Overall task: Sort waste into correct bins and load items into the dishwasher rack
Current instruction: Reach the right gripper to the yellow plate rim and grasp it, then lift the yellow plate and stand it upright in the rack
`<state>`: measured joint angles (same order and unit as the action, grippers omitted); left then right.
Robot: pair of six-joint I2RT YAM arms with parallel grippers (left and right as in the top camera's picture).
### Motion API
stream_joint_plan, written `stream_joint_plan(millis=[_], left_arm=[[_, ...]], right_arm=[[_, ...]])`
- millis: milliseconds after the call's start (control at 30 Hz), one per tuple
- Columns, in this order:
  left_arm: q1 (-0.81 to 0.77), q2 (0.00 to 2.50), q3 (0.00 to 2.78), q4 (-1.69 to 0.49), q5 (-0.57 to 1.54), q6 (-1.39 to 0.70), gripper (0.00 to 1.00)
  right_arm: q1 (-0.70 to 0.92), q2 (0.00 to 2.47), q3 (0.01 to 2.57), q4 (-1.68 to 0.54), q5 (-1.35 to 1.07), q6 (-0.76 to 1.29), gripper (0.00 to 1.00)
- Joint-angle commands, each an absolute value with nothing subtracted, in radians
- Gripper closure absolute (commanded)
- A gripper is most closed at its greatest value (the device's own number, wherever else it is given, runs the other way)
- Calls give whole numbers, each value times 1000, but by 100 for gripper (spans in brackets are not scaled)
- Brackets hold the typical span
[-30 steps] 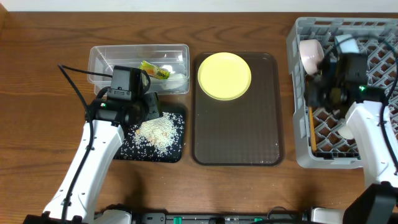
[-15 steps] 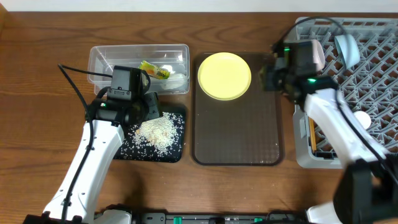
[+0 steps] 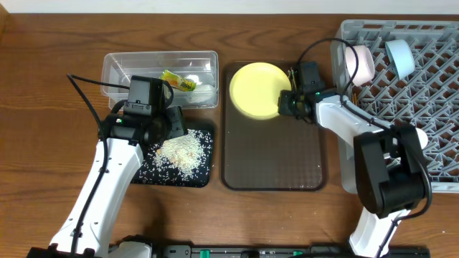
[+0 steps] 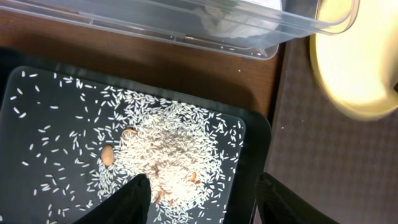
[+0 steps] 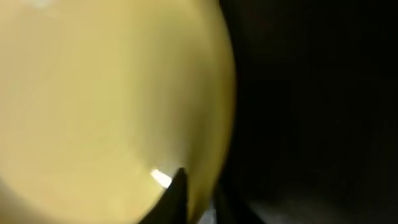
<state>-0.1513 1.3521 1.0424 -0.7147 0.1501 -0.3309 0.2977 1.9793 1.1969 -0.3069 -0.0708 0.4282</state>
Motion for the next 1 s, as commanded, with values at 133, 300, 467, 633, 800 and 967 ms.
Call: stream_joint_plan(millis=[133, 300, 467, 633, 800, 967], left_arm=[[-147, 1346, 1046, -718, 138, -311, 43], [-147, 1346, 1046, -718, 138, -311, 43], [-147, 1346, 1046, -717, 138, -311, 43], [-147, 1346, 1046, -717, 138, -311, 43], [-147, 1346, 1046, -717, 138, -311, 43], [-147, 1346, 1046, -717, 137, -311, 43]], right_arm=[[300, 1978, 1198, -386, -5, 456, 99], [266, 1888, 1199, -451, 46, 403, 98], [202, 1708, 1199, -516, 49, 287, 98], [125, 1536, 1199, -585, 113, 152, 99], [40, 1406, 1199, -597, 316, -17, 99], [-47, 1343, 1199, -566, 575, -229, 99]])
